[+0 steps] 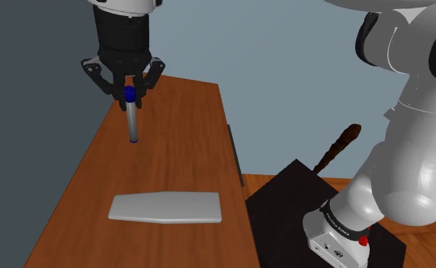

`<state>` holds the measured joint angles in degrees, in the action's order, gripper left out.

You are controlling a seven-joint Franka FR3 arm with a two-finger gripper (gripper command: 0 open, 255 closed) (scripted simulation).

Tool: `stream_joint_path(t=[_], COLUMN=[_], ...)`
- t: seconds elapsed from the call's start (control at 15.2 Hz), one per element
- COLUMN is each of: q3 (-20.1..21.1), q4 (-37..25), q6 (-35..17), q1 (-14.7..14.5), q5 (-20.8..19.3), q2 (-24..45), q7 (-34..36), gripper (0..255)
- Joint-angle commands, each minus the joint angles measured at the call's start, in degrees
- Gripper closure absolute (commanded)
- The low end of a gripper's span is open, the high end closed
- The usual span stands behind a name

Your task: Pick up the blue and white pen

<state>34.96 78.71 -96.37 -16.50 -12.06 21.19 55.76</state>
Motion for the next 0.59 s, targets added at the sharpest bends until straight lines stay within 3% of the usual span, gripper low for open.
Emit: stream_joint_path(t=[0.0, 0.53], q3=[0.1, 0.1], q4=[-1.9, -8.6], q6=[1.7, 7.2], q1=[-0.4, -1.8], q5=[-0.1, -0.8], q2=[0.2, 1.5], q7=[0.0, 0.0], gripper=[255, 255])
